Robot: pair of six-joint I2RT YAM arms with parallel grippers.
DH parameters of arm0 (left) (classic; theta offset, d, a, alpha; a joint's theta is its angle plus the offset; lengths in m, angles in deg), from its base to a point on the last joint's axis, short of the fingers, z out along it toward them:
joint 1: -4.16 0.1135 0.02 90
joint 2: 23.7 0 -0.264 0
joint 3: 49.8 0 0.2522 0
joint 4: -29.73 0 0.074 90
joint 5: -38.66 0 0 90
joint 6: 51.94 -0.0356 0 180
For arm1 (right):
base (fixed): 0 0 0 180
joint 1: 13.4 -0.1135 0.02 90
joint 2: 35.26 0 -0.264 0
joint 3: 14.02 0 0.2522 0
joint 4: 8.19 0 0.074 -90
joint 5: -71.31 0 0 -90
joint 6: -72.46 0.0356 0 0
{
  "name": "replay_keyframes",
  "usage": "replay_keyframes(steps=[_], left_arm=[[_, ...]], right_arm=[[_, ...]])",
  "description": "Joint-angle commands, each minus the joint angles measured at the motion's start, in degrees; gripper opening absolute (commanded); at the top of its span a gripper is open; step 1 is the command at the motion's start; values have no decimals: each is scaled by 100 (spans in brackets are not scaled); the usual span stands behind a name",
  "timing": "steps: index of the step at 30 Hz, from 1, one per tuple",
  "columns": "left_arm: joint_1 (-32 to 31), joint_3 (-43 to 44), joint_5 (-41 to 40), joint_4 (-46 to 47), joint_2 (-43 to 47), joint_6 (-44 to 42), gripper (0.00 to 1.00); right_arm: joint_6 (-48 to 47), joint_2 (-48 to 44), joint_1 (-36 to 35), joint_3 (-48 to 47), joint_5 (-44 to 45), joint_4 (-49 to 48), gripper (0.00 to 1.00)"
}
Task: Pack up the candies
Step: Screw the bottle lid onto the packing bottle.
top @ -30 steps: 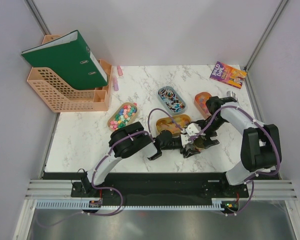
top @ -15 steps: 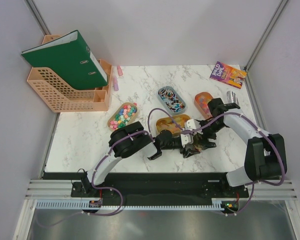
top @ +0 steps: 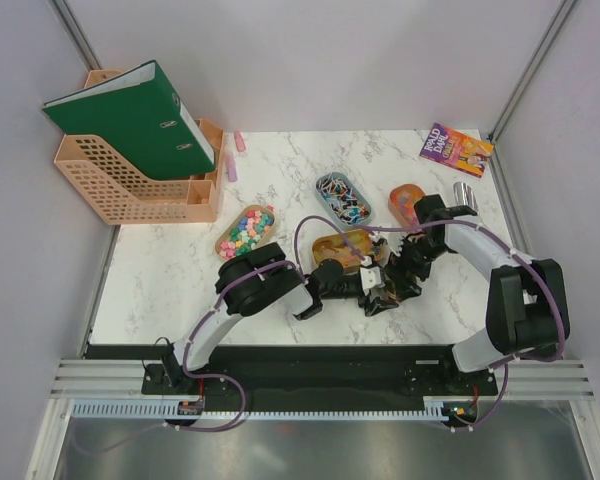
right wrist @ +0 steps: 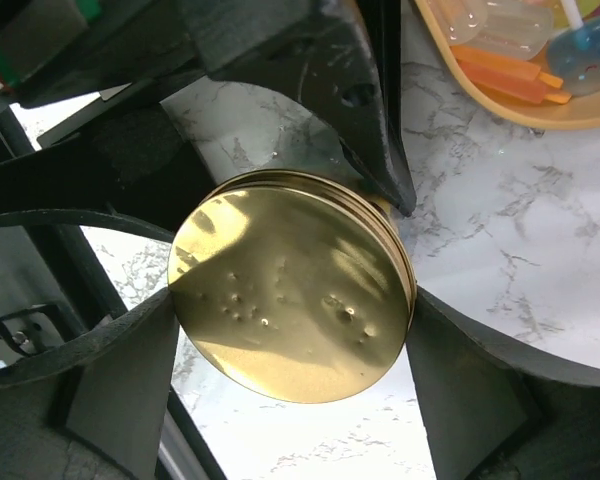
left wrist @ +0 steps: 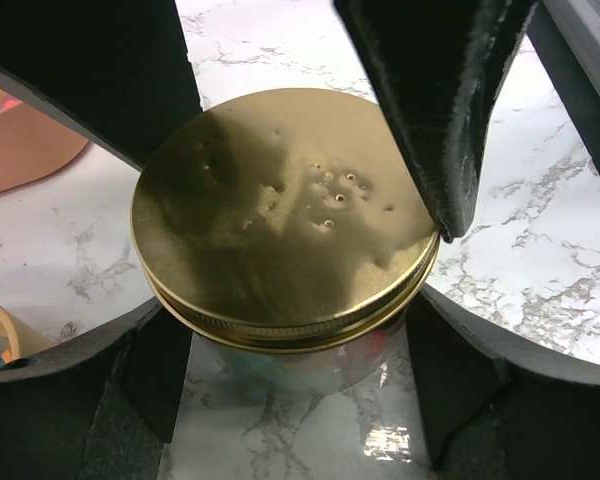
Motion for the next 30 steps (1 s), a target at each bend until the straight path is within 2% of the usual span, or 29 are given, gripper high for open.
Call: replay_keyframes(steps=[1, 2, 8, 12, 15, 18, 21, 24, 30], left_arm=[[113, -434, -641, -1762, -332, -351, 2], [113, -452, -650, -1753, -332, -351, 2], [122, -575, -615, -1744, -270, -438, 2], [122, -584, -598, -1736, -279, -500, 2], [131, -531, -580, -1753, -305, -509, 2], [131, -452, -527, -1788, -375, -500, 2], [131, -382, -510, -1867, -402, -526, 2], [131, -347, -483, -1911, -393, -588, 2], [122, -347, -440, -1937, -384, -518, 2]], right_arm=[[739, 531, -55, 379, 267, 282, 88], [580, 374, -28, 300, 222, 379, 98], [-1212, -601, 735, -77, 599, 1073, 98], [-2592, -682, 1656, -535, 845, 2056, 98], [-3786, -585, 2027, -886, 689, 2225, 98], [-5023, -585, 2037, -975, 58, 1999, 98], [-5677, -787, 1775, -721, -506, 1359, 98], [-6178, -963, 1309, -290, -604, 795, 98], [-6628, -638, 623, -394, -692, 1117, 98]])
